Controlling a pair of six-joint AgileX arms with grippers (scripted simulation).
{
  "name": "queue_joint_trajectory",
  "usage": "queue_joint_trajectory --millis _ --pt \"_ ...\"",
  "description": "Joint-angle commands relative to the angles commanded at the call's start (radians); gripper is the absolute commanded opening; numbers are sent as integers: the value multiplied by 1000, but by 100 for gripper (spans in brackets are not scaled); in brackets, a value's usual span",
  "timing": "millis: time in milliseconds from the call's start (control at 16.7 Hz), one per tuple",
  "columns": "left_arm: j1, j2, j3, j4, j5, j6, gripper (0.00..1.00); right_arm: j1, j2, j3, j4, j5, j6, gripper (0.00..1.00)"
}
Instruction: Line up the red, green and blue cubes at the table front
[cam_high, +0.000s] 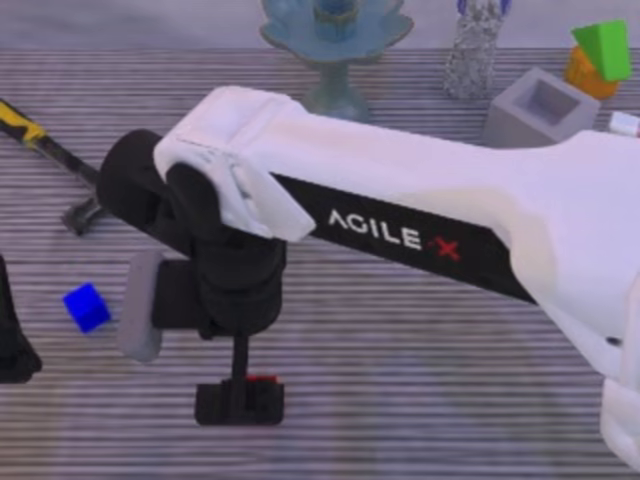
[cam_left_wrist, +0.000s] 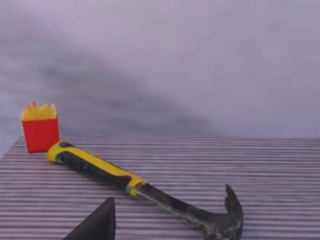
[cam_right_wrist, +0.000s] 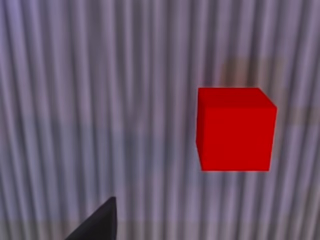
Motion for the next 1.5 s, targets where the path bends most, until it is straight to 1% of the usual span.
queue_joint_trajectory --millis 360,480,600,840,1140,1320,1500 --pt "-8 27 27 -19 1 15 100 -18 -27 -25 23 -3 6 100" --pt "-24 92 91 -59 2 48 100 -52 -99 -82 72 -9 22 100" --pt "-47 197 192 -122 2 99 100 -104 -212 -170 145 -17 48 100" --pt "-107 519 456 -292 1 235 100 -259 -559 -446 343 -37 133 100" --pt "-198 1074 839 -557 -2 441 100 -504 -1136 -932 637 -53 278 100" --pt "-253 1393 1060 -717 -3 563 100 -645 -1475 -1243 807 -51 364 100" --pt "-304 1662 1263 -859 -3 672 100 -768 -1768 -1532 963 -38 438 100"
